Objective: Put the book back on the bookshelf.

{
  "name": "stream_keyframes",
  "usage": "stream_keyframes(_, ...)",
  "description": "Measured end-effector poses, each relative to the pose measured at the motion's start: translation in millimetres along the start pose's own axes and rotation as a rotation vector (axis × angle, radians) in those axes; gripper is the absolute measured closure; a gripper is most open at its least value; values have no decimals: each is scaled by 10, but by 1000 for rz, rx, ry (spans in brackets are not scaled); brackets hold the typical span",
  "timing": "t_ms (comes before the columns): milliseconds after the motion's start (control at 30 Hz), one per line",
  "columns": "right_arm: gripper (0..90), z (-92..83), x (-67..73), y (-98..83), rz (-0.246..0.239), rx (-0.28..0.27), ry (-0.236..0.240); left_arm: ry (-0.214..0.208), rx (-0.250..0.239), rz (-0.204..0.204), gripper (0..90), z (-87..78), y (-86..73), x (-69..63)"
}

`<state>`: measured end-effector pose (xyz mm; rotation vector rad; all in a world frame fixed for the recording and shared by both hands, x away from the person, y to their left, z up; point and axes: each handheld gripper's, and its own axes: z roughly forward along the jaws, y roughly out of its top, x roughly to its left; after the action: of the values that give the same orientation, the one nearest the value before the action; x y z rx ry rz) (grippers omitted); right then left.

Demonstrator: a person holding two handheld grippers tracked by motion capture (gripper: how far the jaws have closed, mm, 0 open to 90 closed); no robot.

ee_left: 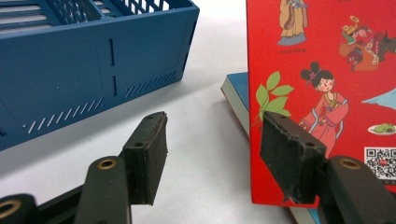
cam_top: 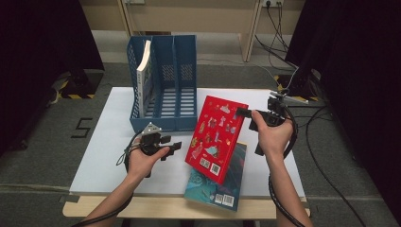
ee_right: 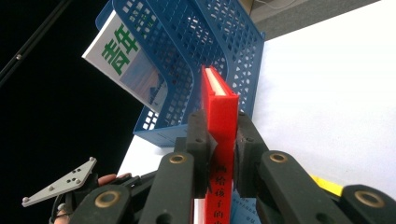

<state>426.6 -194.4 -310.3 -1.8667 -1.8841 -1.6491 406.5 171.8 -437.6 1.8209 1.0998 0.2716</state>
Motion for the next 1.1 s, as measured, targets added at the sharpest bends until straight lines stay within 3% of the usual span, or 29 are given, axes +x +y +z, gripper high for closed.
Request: stream_keyframes(1100,805,1,70,123,-62,-120,-69,-9,-25,31,406,3,126,-79)
